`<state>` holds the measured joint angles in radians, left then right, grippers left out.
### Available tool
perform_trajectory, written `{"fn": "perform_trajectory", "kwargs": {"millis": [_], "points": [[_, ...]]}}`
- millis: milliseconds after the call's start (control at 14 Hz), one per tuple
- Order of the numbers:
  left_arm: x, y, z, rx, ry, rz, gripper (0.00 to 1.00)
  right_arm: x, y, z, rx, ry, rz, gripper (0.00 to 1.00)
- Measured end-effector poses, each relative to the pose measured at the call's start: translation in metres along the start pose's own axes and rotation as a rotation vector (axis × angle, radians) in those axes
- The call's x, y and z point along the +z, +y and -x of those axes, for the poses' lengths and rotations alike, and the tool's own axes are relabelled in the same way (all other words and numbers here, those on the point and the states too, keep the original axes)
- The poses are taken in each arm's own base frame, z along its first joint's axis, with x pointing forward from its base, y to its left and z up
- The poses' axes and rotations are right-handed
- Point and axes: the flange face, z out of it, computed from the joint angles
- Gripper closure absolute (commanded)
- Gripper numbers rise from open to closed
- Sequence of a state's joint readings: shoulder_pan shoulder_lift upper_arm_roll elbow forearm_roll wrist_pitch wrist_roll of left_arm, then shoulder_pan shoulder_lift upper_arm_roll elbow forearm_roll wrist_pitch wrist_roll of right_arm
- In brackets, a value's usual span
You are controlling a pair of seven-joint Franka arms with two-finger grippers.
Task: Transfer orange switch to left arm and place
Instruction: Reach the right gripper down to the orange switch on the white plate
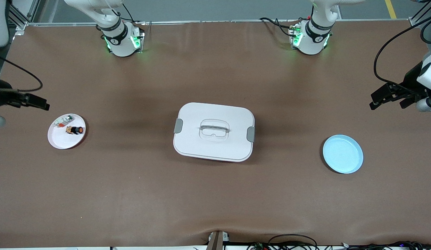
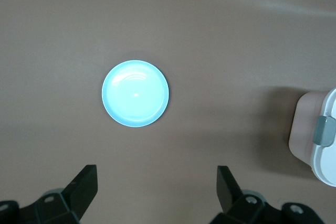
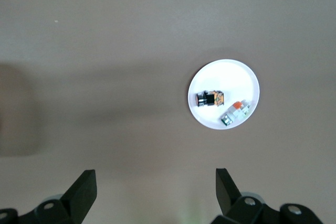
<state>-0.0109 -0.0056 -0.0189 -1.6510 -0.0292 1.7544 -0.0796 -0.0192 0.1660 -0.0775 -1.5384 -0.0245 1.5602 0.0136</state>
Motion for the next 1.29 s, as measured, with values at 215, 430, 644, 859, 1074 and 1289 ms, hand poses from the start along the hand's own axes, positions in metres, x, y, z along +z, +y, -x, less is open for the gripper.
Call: {"fn": "perform_trajectory", "kwargs": {"millis": [215, 430, 644, 859, 1074, 1289], "points": [[0.0, 0.0, 0.0, 0.0, -0.001, 0.0, 0.0, 0.026, 0.011, -0.022, 0.017, -0.005, 0.003, 0.0], [0.0, 0.0, 0.0, 0.0, 0.0, 0.0, 0.0, 0.061, 0.039, -0.027, 0.007, -0.019, -0.005, 0.0], [0.0, 0.0, 0.0, 0.0, 0.0, 0.0, 0.0, 0.116, 0.081, -0.024, -0.017, -0.025, -0.02, 0.0], [0.0, 0.0, 0.0, 0.001, 0.0, 0.0, 0.0, 0.162, 0.111, -0.016, -0.035, -0.008, -0.06, 0.0], [0.0, 0.0, 0.0, 0.001, 0.0, 0.0, 0.0, 0.203, 0.117, -0.006, -0.042, 0.002, -0.068, 0.0], [-0.001, 0.0, 0.0, 0.0, 0.002, 0.0, 0.0, 0.236, 0.11, 0.0, -0.074, 0.047, -0.057, 0.0]]}}
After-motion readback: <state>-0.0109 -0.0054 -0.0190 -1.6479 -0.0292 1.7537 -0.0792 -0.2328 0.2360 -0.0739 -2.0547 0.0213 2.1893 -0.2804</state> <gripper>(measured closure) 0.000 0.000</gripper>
